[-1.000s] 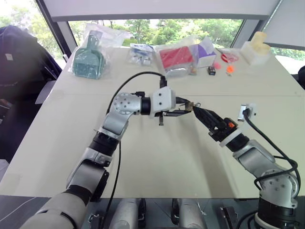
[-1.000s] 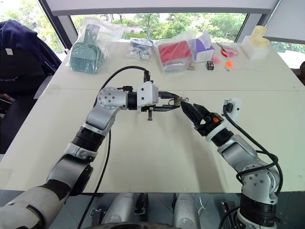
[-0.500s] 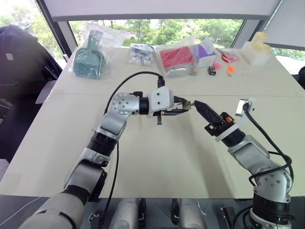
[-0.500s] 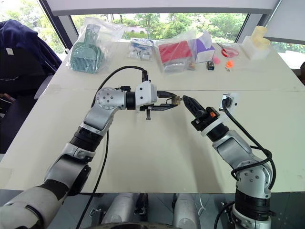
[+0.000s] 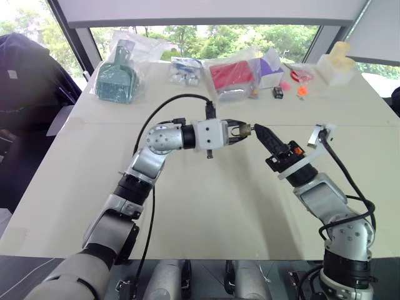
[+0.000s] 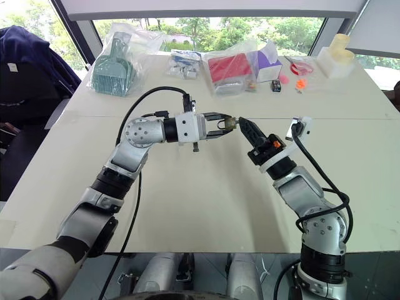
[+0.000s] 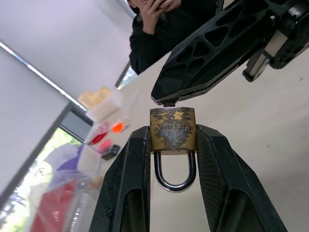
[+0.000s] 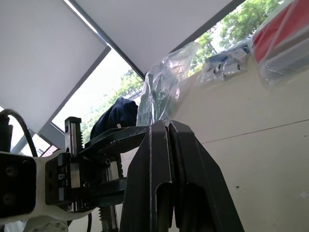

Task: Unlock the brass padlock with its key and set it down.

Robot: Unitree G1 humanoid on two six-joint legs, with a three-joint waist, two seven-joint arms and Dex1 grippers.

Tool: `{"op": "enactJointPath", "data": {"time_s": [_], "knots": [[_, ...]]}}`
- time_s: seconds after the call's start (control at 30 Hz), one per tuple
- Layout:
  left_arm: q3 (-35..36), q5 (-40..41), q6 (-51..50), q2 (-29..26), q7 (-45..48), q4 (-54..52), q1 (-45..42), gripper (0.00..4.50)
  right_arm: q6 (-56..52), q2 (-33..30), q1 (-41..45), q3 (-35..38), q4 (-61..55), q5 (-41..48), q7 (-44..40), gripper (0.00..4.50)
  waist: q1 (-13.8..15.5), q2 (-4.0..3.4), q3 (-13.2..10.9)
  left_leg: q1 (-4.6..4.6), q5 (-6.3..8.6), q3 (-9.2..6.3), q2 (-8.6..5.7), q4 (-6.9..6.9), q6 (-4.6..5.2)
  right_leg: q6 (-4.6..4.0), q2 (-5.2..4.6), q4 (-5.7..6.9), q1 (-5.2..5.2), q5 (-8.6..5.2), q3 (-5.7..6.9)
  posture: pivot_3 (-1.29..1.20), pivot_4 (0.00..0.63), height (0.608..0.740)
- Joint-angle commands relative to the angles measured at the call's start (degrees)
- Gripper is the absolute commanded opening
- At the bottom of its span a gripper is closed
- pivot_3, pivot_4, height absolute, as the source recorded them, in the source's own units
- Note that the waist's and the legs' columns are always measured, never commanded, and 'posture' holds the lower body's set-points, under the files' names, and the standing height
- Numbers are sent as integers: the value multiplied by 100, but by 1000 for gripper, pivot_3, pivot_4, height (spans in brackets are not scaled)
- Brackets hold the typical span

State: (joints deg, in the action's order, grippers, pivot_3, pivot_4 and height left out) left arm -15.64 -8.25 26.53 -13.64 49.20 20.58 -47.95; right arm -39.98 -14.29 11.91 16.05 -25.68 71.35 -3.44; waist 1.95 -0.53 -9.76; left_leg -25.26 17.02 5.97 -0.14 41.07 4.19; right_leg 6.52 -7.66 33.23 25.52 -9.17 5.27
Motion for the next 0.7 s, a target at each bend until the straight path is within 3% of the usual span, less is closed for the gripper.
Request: {"op": "enactJointPath", "data": {"time_s": [0.03,0.2,0.43,0.5,0.6,0.7], "knots": [[-14,-363,1278,64,-745,-126,-277,760,-16,166,26,-66,219,125,364,38,7,0,0,0,0,0,0,0,0,0,0,0,0,0,0,0,150,735],[78,-1606,2308,11,-2279,98,-375,760,59,482,183,-144,295,292,846,38,17,0,0,-1,0,0,0,0,0,1,-2,0,0,1,0,0,150,735],[62,-2974,2472,-177,-4058,410,-625,760,145,707,343,-123,360,726,1407,38,17,-1,0,0,0,4,1,-6,-1,6,-2,1,2,4,1,0,150,735],[11,-2705,2406,-159,-3897,684,-711,760,163,573,360,-185,296,536,1262,38,16,-1,0,0,0,5,1,-6,-1,5,-2,0,2,3,1,0,150,735],[-143,-1569,2184,-77,-2746,1127,-764,760,270,260,292,-182,-8,316,658,38,17,-2,0,-2,0,9,1,-6,-1,5,-2,0,3,3,1,0,150,735],[-266,-902,2085,-158,-1890,1253,-796,760,252,-169,249,10,-160,502,154,936,-4,-2,-1,-2,0,9,1,-6,0,5,-3,-2,3,2,1,0,150,735]]}}
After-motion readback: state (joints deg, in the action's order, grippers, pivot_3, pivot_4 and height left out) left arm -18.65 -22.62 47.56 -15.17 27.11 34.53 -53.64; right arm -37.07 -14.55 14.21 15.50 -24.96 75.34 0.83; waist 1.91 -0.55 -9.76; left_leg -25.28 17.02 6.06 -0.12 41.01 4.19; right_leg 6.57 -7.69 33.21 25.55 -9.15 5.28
